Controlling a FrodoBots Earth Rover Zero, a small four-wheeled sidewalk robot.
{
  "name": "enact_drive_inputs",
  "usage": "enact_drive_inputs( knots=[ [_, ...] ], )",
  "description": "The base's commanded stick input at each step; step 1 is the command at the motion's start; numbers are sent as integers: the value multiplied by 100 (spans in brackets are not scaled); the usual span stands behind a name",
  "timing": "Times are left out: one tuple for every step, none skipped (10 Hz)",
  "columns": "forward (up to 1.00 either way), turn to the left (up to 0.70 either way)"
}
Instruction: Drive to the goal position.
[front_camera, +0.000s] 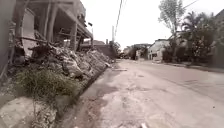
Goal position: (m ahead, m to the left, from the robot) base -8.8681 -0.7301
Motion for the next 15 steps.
enact_drive_inputs(
  knots=[
    [6,0],
    [6,0],
    [6,0],
    [6,0],
    [6,0],
    [6,0],
    [6,0],
    [6,0],
    [6,0],
    [6,0],
    [6,0],
    [6,0],
    [6,0],
    [6,0],
    [6,0]
  ],
)
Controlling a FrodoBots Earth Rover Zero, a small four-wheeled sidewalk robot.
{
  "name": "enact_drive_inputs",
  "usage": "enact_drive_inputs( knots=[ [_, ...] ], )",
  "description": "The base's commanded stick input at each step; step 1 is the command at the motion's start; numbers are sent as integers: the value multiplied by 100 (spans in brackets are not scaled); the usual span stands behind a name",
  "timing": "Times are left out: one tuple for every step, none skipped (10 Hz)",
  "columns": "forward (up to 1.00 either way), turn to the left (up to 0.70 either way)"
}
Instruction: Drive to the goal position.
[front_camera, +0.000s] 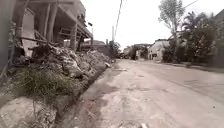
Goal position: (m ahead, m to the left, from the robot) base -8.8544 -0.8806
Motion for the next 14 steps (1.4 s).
enact_drive_inputs(
  knots=[
    [6,0],
    [6,0],
    [6,0],
    [6,0],
    [6,0],
    [6,0],
    [6,0],
    [6,0],
    [6,0],
    [6,0],
    [6,0],
    [6,0],
    [6,0],
    [6,0]
  ],
)
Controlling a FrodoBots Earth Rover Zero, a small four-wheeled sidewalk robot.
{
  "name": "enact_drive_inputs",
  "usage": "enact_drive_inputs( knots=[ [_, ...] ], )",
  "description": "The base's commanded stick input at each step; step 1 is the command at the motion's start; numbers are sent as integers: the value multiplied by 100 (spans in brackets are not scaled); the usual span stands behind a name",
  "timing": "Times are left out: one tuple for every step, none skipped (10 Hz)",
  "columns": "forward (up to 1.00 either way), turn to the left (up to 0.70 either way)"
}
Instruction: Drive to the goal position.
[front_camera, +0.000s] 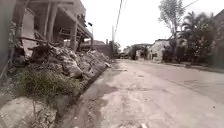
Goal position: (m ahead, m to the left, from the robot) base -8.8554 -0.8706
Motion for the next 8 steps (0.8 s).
enact_drive_inputs(
  knots=[
    [6,0],
    [6,0],
    [6,0],
    [6,0],
    [6,0],
    [6,0],
    [6,0],
    [6,0]
  ],
)
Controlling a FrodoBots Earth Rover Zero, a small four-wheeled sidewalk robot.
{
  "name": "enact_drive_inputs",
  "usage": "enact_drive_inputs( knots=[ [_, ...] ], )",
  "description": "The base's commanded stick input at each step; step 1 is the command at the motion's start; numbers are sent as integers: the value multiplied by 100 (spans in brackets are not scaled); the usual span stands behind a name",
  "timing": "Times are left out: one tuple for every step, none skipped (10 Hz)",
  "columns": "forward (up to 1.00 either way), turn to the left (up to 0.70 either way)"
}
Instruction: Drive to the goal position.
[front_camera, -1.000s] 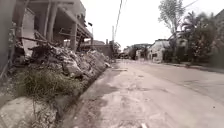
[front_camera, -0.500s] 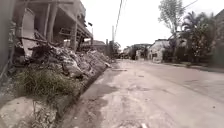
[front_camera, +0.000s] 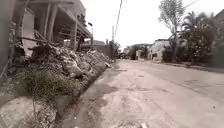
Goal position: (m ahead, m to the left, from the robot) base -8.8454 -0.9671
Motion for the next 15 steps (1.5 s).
enact_drive_inputs(
  knots=[
    [6,0],
    [6,0],
    [6,0],
    [6,0],
    [6,0],
    [6,0],
    [6,0],
    [6,0],
    [6,0],
    [6,0],
    [6,0],
    [6,0],
    [6,0],
    [6,0],
    [6,0]
  ],
)
